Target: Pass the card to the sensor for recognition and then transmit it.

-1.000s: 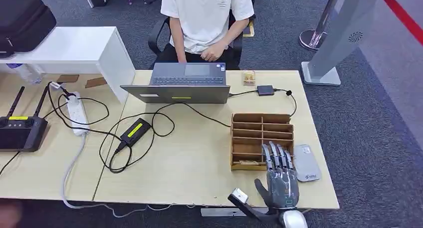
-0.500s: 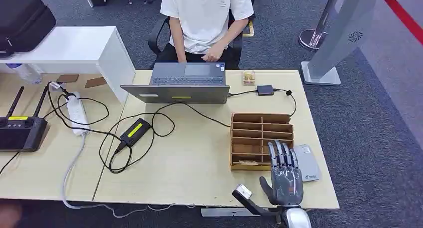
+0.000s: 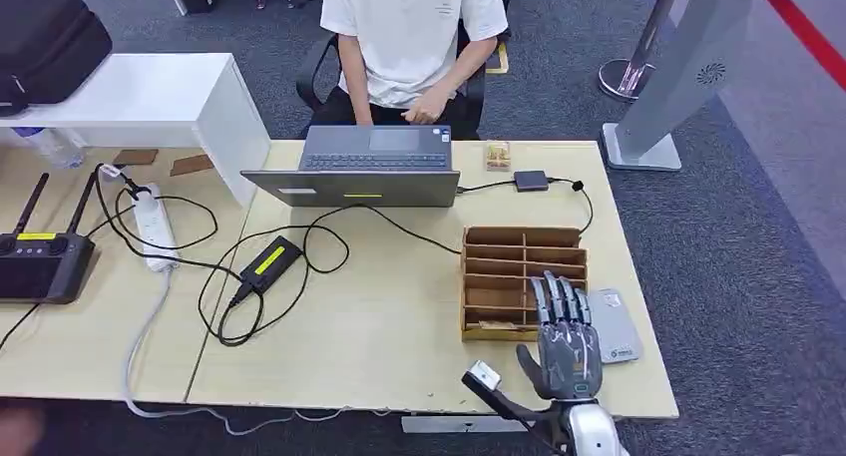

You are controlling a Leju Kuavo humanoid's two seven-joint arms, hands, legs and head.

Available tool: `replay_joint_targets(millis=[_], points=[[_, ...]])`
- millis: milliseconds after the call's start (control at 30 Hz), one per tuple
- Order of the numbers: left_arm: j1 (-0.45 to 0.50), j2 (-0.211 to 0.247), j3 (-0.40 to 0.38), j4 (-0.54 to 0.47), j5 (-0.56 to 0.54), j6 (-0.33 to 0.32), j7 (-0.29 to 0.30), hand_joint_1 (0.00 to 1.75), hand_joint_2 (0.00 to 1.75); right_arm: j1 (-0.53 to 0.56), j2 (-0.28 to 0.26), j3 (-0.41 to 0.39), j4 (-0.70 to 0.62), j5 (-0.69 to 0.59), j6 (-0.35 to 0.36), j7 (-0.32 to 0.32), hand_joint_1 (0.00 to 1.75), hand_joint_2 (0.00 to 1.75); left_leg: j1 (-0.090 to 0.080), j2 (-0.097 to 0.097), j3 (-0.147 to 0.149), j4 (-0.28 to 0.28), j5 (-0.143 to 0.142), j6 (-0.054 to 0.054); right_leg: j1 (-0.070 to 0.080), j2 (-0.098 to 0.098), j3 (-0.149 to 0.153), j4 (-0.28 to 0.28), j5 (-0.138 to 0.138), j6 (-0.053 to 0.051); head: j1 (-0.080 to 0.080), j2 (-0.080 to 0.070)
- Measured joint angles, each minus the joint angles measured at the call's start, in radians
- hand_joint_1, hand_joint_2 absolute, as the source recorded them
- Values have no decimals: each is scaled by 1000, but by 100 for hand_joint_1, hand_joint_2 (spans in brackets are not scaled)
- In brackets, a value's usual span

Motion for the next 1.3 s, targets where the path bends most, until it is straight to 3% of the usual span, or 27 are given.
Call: replay_joint_targets(millis=[333, 567, 1033, 1067, 1300], points=[[0, 0, -4, 0, 0, 0, 0, 0, 175, -4, 2, 11, 5, 1, 0, 0, 0, 175, 0, 0, 0, 0, 0, 0, 0, 0, 0, 0, 0, 0, 0, 0], [-1, 0, -12, 0, -3, -1, 3, 0, 175, -36, 30, 72, 58, -13, 0, -1, 0, 175, 0, 0, 0, 0, 0, 0, 0, 0, 0, 0, 0, 0, 0, 0], [-1, 1, -13, 0, -5, -1, 7, 0, 175, -44, 33, 82, 81, -18, 0, -3, 0, 175, 0, 0, 0, 0, 0, 0, 0, 0, 0, 0, 0, 0, 0, 0], [-1, 1, -13, 0, -5, -1, 8, 0, 175, -44, 33, 82, 81, -18, 0, -3, 175, 175, 0, 0, 0, 0, 0, 0, 0, 0, 0, 0, 0, 0, 0, 0], [-1, 2, -13, 0, -7, -3, 8, 0, 175, -45, 34, 82, 87, -53, 0, -43, 175, 175, 0, 0, 0, 0, 0, 0, 0, 0, 0, 0, 0, 0, 0, 0]])
